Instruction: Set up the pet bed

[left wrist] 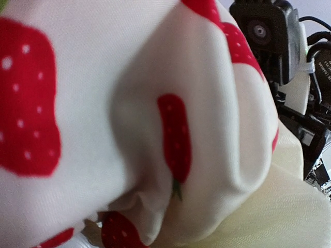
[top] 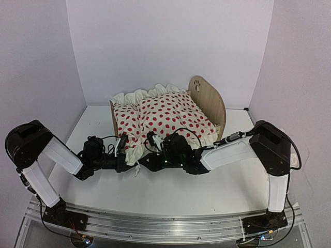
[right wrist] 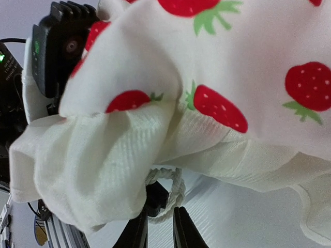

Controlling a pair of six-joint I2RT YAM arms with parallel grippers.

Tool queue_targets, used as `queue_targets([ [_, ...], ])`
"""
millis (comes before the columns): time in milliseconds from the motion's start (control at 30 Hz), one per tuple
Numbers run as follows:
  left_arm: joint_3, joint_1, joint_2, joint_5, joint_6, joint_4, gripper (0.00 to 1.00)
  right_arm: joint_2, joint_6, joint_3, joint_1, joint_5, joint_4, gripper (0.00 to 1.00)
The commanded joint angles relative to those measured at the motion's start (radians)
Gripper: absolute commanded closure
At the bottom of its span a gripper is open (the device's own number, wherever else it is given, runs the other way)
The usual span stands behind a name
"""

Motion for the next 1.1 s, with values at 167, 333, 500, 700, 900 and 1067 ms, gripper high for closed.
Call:
queue_targets([
  [167, -0.020, -0.007, 0.033, -0.023, -0.097, -0.087, 0.96, 0.067, 0.013, -0.023, 0.004, -0.063, 0.178, 0.76],
  [333, -0.021, -0.003, 0.031, 0.007, -0.200, -0.054, 0.94, 0.092, 0.015, -0.027, 0.005, -0.087, 0.223, 0.74],
  [500, -0.034, -0.003, 0.031, 0.052, -0.281, -0.021, 0.91, 0.099, -0.001, -0.033, 0.005, -0.064, 0.241, 0.75],
  [700, -0.036, -0.003, 0.026, 0.068, -0.308, 0.005, 0.89, 0.124, 0.010, -0.050, 0.007, -0.083, 0.304, 0.76],
  [900, -0.041, 0.000, 0.026, 0.060, -0.301, -0.002, 0.90, 0.100, -0.008, -0.106, 0.021, -0.062, 0.346, 0.81],
  [1067, -0.039, 0.002, 0.026, 0.047, -0.290, -0.028, 0.90, 0.087, -0.008, -0.120, 0.022, -0.044, 0.355, 0.81],
])
